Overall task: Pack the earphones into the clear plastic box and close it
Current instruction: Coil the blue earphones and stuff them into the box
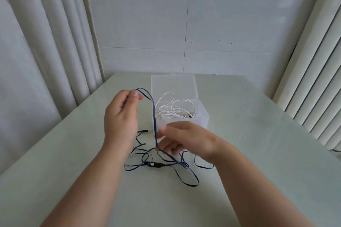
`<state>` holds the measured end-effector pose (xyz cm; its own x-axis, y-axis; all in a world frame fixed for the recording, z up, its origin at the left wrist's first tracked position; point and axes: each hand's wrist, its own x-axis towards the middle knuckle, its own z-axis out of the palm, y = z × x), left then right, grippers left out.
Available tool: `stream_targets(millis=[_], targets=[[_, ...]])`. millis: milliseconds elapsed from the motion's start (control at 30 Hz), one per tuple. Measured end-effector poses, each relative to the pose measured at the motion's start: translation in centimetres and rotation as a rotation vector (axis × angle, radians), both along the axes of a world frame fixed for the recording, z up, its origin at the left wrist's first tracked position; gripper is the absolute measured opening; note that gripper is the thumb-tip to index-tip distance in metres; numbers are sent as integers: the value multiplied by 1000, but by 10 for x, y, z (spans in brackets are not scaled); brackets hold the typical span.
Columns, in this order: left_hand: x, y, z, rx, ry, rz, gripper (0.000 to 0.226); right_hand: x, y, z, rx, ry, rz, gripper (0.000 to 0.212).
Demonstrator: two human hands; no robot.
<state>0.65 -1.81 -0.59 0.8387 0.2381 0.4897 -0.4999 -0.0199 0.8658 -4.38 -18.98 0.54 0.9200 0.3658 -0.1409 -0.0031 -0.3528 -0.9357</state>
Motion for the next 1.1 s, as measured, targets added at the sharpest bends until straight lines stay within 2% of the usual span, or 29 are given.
stream_targets(millis=[67, 167, 233, 367, 433, 500, 600, 633, 667, 767, 900, 967, 1033, 1100], targets=[[0, 0, 0, 1, 4, 2, 25, -3, 1, 1, 38, 41, 63, 30], [1, -1, -1, -14, 14, 12, 25, -3, 5, -4, -86, 12, 131, 16], [1, 0, 0, -42, 30, 47, 24, -1, 0, -5, -57, 29, 101, 6], [3, 6, 1, -175, 82, 141, 24, 6, -19, 4, 87, -32, -165, 27], [5, 9, 1, -227, 118, 164, 26, 10, -30, 7, 218, -79, -302, 36], [7, 10, -2, -218, 147, 175, 26, 12, -38, 10, 416, -85, -350, 35], [9, 11, -4, -165, 172, 201, 26, 11, -47, 17, 786, -61, -251, 16], [9, 12, -5, -161, 176, 218, 27, 10, -50, 18, 848, -72, -221, 14], [9, 13, -5, -164, 174, 238, 27, 9, -53, 20, 852, -95, -220, 13], [6, 15, -1, -139, 197, 292, 26, 8, -58, 21, 661, -230, -322, 14], [-2, 12, 5, -35, 304, 247, 13, 9, -51, 21, 579, -325, -396, 25], [-6, 9, 4, 137, 368, 239, 39, 7, -45, 21, 504, -368, -377, 26], [-9, 7, 5, 361, 273, 282, 61, 6, -41, 21, 403, -405, -348, 28], [-12, 2, 5, 508, 7, 182, 64, 5, -35, 20, 300, -432, -323, 29]])
